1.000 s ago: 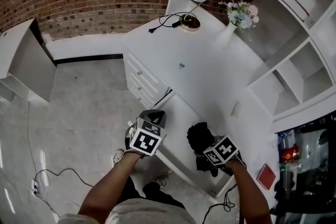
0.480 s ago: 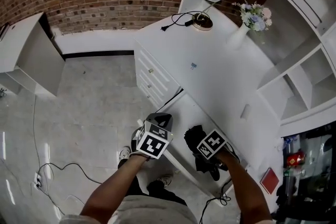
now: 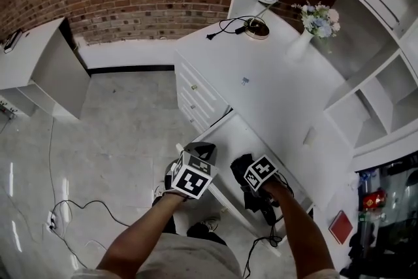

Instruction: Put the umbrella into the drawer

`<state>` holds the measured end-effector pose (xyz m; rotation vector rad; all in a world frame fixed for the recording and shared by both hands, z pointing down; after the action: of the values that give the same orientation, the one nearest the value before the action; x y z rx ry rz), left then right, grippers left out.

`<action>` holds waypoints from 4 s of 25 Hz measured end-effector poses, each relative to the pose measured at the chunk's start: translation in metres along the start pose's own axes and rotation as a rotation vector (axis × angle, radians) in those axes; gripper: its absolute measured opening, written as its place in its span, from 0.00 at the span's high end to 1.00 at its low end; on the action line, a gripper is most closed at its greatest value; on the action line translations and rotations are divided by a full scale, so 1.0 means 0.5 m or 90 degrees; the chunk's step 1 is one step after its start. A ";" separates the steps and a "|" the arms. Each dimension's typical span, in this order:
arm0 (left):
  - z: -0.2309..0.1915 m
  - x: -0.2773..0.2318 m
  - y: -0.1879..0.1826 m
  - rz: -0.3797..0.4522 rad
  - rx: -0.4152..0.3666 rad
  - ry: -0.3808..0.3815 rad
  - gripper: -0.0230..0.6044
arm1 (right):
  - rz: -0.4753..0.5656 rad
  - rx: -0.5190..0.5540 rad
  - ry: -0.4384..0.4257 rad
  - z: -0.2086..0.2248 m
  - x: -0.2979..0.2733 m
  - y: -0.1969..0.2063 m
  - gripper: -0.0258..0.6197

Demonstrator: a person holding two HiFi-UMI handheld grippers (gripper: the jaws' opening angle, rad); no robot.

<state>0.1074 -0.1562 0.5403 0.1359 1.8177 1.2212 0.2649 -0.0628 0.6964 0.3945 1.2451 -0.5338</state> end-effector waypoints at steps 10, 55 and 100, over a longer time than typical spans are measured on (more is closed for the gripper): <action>0.024 -0.011 -0.010 0.000 -0.020 -0.004 0.97 | 0.036 -0.039 0.037 0.040 -0.028 -0.010 0.57; 0.055 -0.019 0.063 -0.047 0.000 0.035 0.97 | 0.107 -0.073 0.058 0.042 -0.086 -0.016 0.55; 0.096 -0.068 -0.128 0.051 -0.048 0.136 0.97 | 0.427 -0.304 0.159 0.059 0.274 0.035 0.54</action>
<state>0.1854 -0.1738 0.5069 0.0374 1.9627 1.4034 0.3289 -0.0877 0.5727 0.4481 1.3363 0.3917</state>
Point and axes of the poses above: the fingertips, and each gripper's own axes: x backward along the fingers, z to its right, y out of its underside, the point moved 2 cm from there along x, backward along the fingers, and after that the axes turned 1 degree about z, right-handed, at the moved point
